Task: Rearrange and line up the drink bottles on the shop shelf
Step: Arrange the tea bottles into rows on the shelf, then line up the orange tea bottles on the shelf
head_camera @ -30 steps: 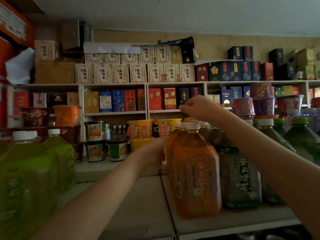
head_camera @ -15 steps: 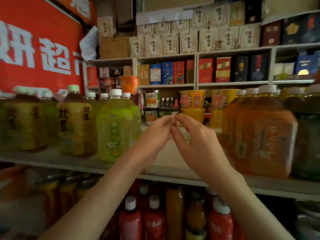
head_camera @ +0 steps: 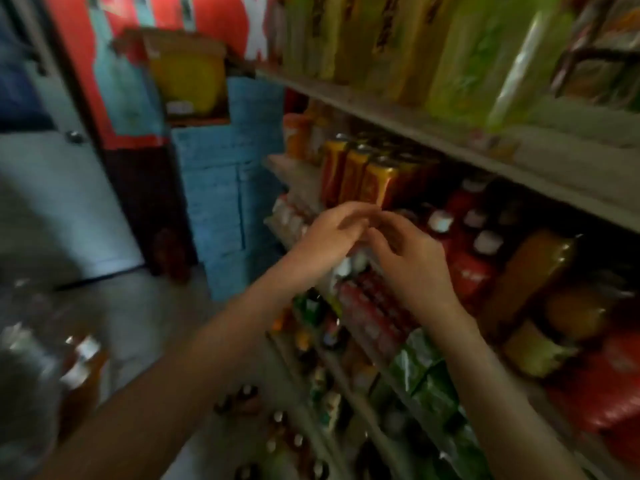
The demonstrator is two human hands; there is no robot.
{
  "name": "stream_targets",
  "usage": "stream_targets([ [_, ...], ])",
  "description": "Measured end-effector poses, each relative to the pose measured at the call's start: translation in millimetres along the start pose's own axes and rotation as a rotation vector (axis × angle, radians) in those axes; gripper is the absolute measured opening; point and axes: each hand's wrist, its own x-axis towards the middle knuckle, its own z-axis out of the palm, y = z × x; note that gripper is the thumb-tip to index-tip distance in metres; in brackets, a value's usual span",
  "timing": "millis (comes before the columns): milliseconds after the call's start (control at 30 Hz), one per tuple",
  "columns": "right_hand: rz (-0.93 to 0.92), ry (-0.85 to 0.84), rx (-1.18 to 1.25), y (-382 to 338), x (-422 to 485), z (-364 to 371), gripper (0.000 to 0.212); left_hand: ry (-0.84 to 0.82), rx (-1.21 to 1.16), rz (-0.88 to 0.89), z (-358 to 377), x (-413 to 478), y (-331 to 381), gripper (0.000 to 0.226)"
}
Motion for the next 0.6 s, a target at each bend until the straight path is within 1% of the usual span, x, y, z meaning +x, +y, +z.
stream_targets([
  [67,0.047,-0.106,0.051,13,-18,35,0.029,0.101,-0.024,-0.110,-7,-28,-43,0.023],
  [200,0.205,-0.374,0.058,42,-58,101,0.036,0.249,0.009,-0.326,-22,-83,-115,0.025],
  [300,0.254,-0.526,0.069,62,-81,143,0.033,0.347,-0.007,-0.458,-40,-110,-161,0.027],
  [467,0.337,-0.638,0.127,96,-101,206,0.033,0.532,-0.024,-0.602,-67,-141,-228,0.029],
  [533,0.364,-0.682,0.124,112,-109,235,0.035,0.569,-0.007,-0.636,-78,-148,-258,0.028],
  [600,0.366,-0.711,0.064,132,-118,262,0.034,0.585,0.018,-0.654,-89,-150,-286,0.027],
])
